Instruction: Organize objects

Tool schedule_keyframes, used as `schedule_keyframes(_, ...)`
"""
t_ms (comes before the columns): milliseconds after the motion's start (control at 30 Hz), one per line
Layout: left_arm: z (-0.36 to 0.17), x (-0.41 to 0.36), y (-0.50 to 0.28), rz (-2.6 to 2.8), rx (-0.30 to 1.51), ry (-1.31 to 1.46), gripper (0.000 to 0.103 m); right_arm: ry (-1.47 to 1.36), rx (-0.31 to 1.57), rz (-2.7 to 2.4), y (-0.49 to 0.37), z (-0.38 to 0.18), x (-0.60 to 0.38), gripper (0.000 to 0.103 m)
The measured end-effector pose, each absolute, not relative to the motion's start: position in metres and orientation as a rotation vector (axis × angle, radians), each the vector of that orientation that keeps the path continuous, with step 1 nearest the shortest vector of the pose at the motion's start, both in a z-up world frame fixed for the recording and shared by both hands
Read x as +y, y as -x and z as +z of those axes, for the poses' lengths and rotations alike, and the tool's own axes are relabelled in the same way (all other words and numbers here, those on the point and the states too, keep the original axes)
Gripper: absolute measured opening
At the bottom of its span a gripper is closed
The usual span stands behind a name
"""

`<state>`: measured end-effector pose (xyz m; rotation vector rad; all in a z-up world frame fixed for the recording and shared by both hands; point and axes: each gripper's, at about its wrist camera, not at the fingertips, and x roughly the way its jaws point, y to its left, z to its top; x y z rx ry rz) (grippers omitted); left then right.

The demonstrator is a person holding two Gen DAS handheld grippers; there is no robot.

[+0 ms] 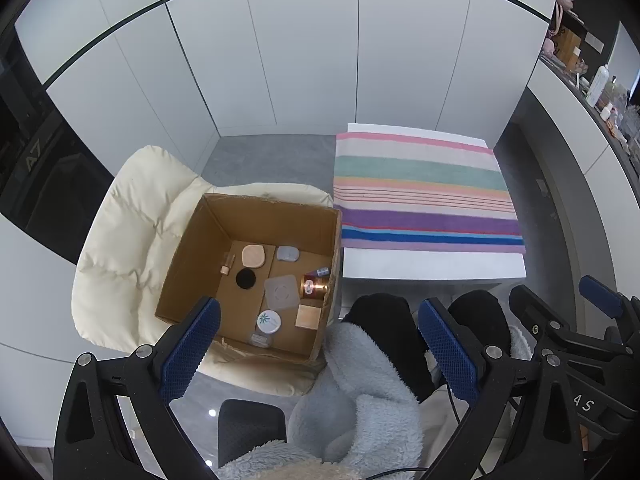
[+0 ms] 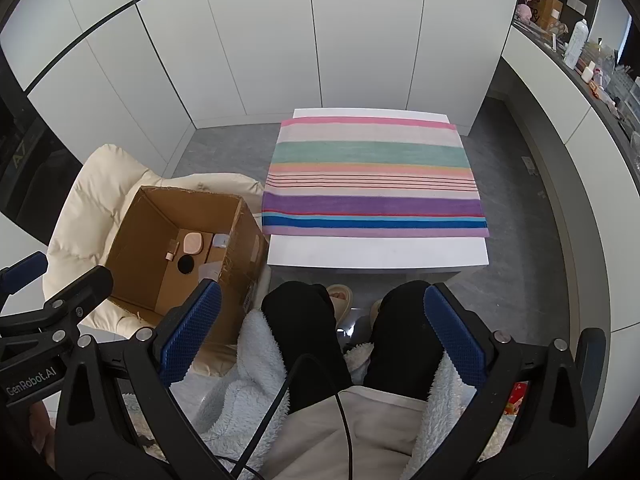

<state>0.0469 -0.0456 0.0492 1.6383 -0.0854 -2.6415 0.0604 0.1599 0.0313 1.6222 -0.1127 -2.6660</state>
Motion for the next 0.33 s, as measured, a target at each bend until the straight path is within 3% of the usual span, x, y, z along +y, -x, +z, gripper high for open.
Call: schedule_keyframes(333,0.0493,-0.0454,-0.0463,-2.636,-0.102,-1.632,0.100,-1.621,-0.111,-2.667,-0.0604,0.0313,0.1601,0.103)
